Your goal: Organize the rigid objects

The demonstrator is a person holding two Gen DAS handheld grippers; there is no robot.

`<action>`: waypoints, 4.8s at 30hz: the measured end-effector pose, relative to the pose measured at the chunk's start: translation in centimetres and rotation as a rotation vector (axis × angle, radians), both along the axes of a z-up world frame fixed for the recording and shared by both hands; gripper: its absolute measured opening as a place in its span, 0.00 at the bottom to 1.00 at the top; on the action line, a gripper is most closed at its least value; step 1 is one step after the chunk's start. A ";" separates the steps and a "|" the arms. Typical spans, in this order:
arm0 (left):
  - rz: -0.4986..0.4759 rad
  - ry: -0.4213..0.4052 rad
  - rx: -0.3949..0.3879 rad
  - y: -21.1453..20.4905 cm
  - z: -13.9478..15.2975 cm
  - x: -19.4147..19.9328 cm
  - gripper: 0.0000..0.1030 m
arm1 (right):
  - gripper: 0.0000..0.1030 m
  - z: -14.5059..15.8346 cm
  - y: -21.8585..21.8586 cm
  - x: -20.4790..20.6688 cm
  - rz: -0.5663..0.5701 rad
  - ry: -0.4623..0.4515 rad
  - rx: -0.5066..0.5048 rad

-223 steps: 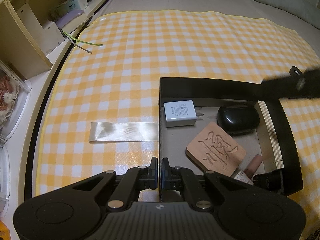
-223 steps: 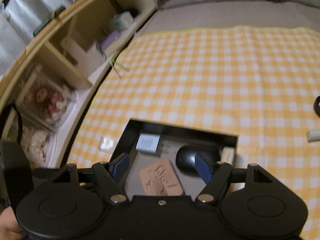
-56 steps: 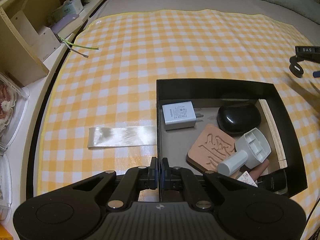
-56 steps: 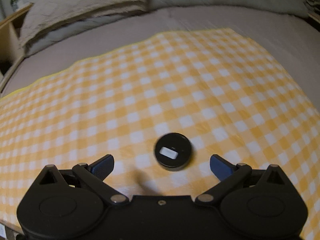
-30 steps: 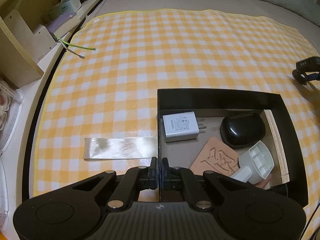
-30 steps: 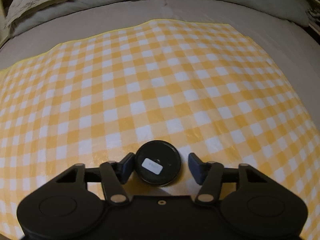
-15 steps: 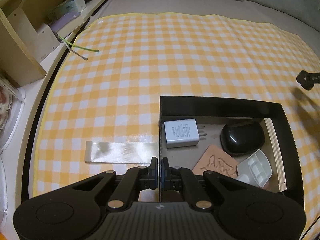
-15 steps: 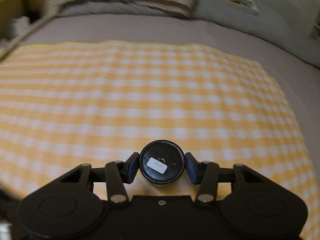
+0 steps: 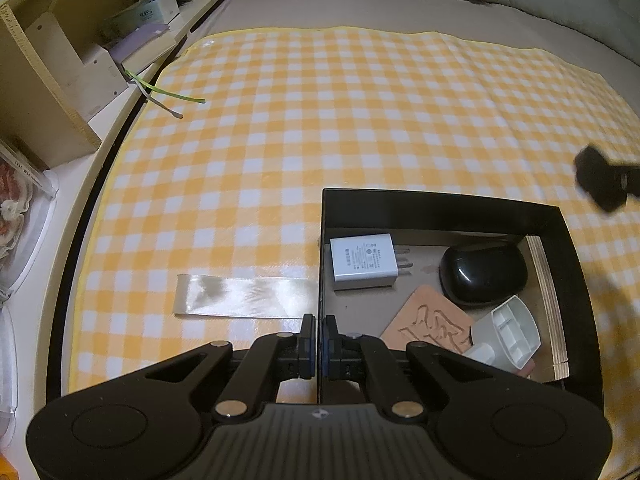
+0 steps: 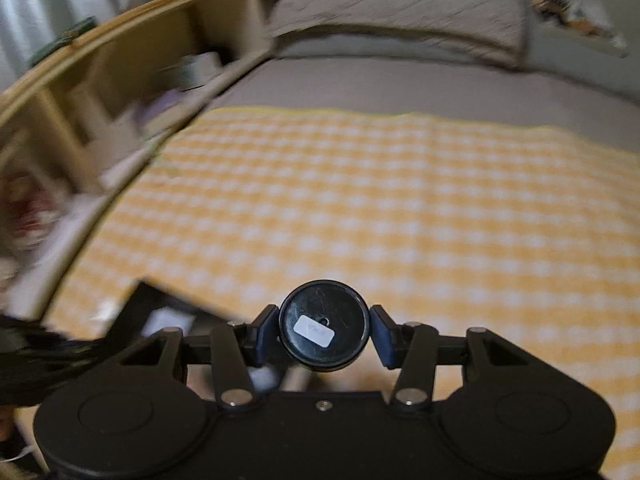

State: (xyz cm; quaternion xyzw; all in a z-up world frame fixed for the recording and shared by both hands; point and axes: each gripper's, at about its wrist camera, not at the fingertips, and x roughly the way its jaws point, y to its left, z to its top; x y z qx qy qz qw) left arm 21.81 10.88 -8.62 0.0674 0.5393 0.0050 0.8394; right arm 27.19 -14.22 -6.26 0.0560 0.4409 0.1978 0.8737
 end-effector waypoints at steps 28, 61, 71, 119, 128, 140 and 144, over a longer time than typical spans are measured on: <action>0.005 0.021 -0.044 1.0 0.2 0.2 0.06 | 0.53 -2.0 14.0 -7.3 0.443 0.105 0.059; 0.007 0.022 -0.034 0.9 0.1 0.2 0.05 | 0.63 5.2 6.7 -13.0 0.298 -0.066 0.074; 0.005 0.007 -0.025 1.1 0.5 -0.4 0.05 | 0.72 5.7 4.0 -16.9 0.207 -0.138 0.074; -0.041 -0.591 0.027 -2.2 9.6 -20.4 1.00 | 0.99 4.0 0.3 -23.4 -0.103 -0.357 -0.068; -0.033 -0.589 -0.006 -1.9 9.5 -21.2 1.00 | 1.00 4.1 0.1 -23.8 -0.120 -0.399 -0.077; -0.004 -0.579 -0.038 -1.2 9.6 -21.4 1.00 | 1.00 4.4 -0.4 -24.2 -0.144 -0.422 -0.067; -0.004 -0.579 -0.038 -1.3 9.6 -21.3 1.00 | 1.00 4.4 -0.6 -24.3 -0.150 -0.425 -0.060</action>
